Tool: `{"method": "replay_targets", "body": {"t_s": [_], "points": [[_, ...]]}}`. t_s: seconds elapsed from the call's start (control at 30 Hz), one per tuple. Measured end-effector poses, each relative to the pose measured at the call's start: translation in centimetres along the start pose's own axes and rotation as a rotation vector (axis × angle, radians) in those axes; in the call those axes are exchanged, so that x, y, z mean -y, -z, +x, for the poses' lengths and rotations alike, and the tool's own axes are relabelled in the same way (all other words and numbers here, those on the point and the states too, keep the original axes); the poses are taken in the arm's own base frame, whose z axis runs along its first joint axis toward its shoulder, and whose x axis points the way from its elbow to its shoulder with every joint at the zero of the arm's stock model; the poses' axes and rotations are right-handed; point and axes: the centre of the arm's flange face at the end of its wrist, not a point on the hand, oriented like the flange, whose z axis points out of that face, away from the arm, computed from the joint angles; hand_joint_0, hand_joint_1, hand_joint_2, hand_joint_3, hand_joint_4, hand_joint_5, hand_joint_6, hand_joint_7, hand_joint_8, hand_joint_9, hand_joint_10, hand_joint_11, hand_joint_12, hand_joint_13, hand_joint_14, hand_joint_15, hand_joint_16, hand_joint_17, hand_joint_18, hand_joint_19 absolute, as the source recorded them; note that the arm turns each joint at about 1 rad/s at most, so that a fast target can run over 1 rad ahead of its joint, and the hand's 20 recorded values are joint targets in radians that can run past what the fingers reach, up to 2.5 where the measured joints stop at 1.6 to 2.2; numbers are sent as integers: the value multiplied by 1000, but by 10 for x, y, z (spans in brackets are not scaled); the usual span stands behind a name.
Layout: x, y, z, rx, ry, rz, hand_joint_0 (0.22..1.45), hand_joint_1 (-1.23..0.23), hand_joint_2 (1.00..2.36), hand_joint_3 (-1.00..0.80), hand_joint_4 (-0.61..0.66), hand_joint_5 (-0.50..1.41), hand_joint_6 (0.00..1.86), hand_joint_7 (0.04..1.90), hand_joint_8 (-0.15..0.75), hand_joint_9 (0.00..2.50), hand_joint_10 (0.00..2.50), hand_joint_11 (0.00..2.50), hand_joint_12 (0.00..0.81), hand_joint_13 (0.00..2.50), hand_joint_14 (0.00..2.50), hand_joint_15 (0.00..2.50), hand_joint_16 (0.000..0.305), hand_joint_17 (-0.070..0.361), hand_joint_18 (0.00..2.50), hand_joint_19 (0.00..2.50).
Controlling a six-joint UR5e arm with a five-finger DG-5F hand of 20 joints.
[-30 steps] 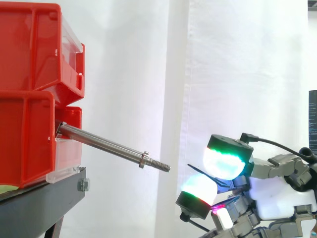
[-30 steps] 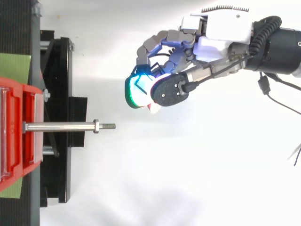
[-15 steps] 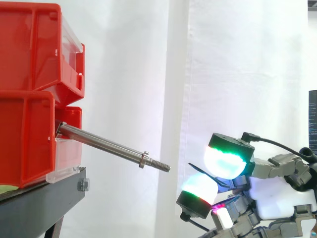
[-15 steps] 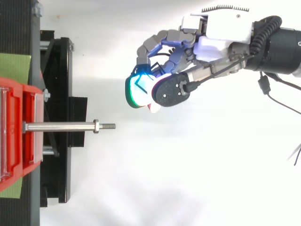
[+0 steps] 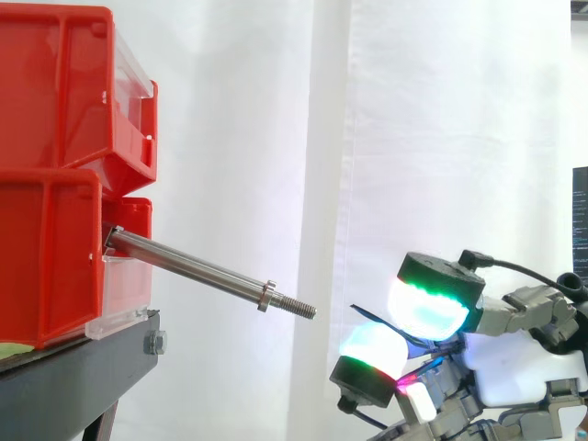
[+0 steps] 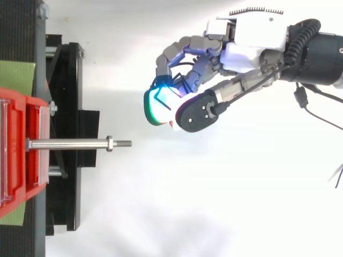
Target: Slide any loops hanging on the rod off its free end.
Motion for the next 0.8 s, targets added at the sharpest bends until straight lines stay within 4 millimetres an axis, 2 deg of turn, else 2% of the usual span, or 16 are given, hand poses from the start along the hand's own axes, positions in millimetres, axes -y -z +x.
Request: {"method": "replay_targets", "body": {"t_s": [0.47, 0.8], "points": [[0, 0, 1, -3, 4, -1, 598, -821, 1015, -253, -42, -92, 895, 1033, 247, 1125, 15, 386, 314, 709, 6, 157, 43, 96, 743, 412], [2, 0, 5, -7, 13, 12, 598, -851, 1007, -142, -102, -60, 888, 1054, 270, 1192, 11, 330, 362, 751, 4, 132, 53, 120, 808, 358]]}}
